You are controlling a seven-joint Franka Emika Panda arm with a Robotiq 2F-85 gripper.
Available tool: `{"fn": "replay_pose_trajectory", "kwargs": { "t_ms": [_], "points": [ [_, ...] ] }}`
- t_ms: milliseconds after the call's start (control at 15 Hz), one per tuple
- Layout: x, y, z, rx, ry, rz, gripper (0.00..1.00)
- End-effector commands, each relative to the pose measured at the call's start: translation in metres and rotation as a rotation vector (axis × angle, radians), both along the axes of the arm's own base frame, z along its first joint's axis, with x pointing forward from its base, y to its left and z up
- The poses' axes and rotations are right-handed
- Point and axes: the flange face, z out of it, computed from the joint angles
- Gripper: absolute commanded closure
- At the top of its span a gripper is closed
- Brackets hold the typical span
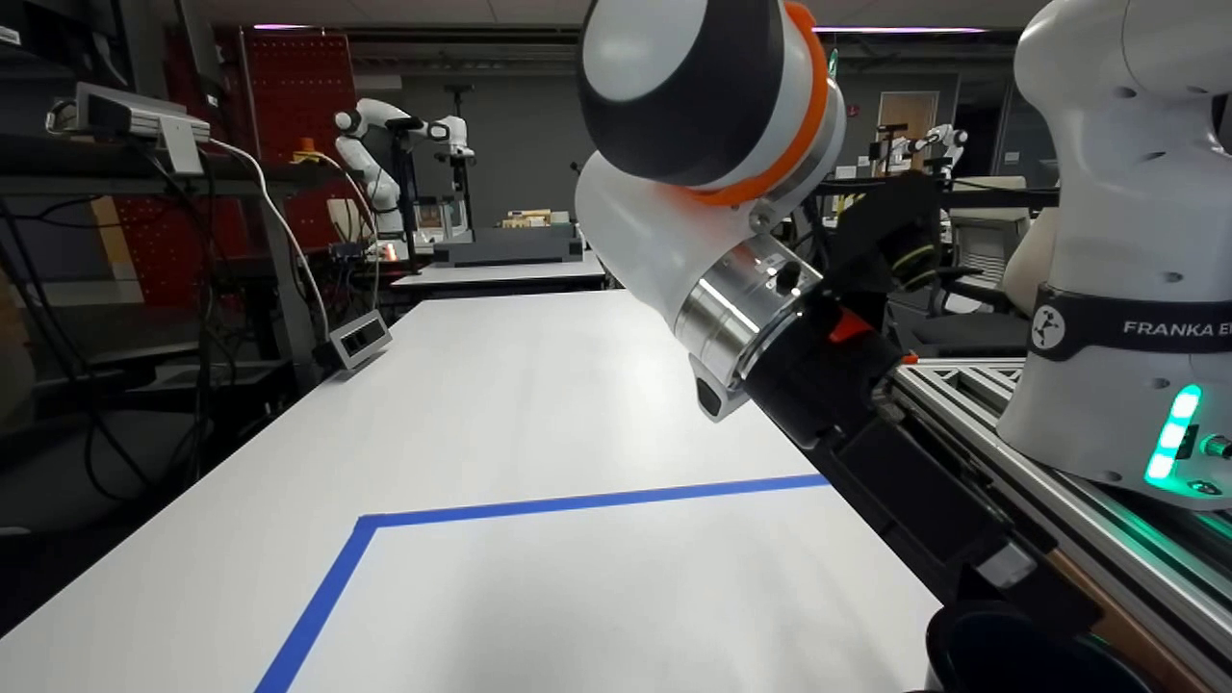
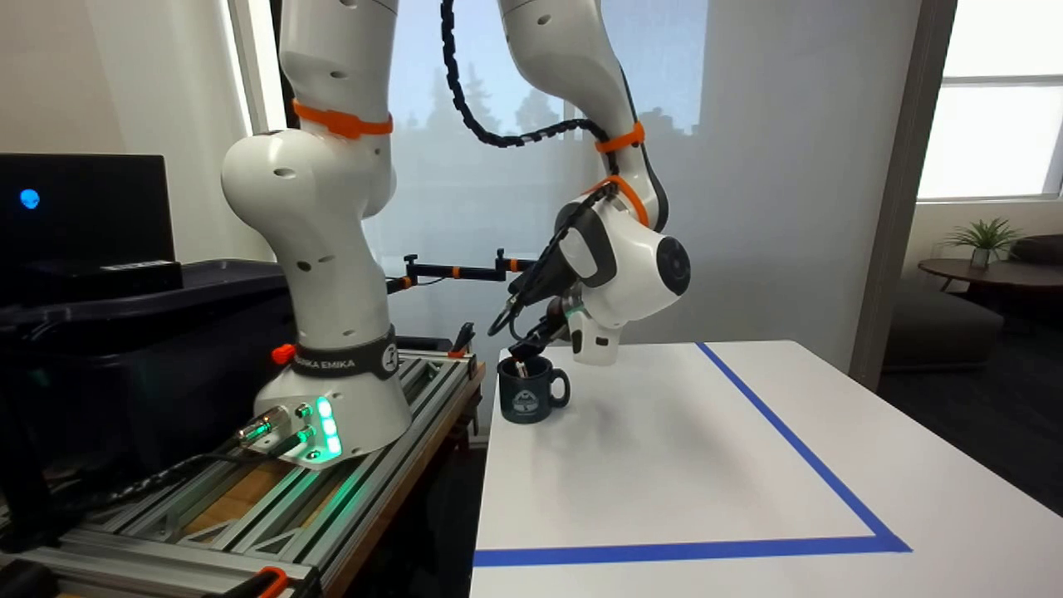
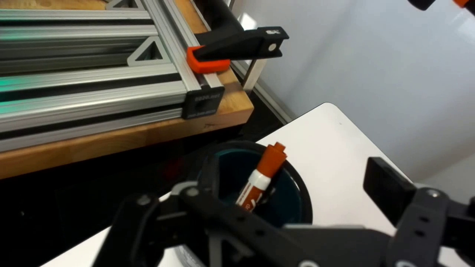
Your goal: Remove the marker from the cup and put it on the table
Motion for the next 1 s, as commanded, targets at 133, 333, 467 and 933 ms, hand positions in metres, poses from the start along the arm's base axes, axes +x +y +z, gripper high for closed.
{"fn": "replay_pose_trajectory", "kwargs": {
  "t_ms": [133,333,467,933],
  "points": [
    [-0.014,0.009,-0.015,-0.015,0.066,-0.039,0.0],
    [-0.019,0.011,-0.02,-0.026,0.08,-0.055,0.0],
    [-0.021,0.011,-0.022,-0.037,0.087,-0.06,0.0],
    [-0.022,0.013,-0.036,-0.108,0.059,-0.077,0.0]
  ]
}}
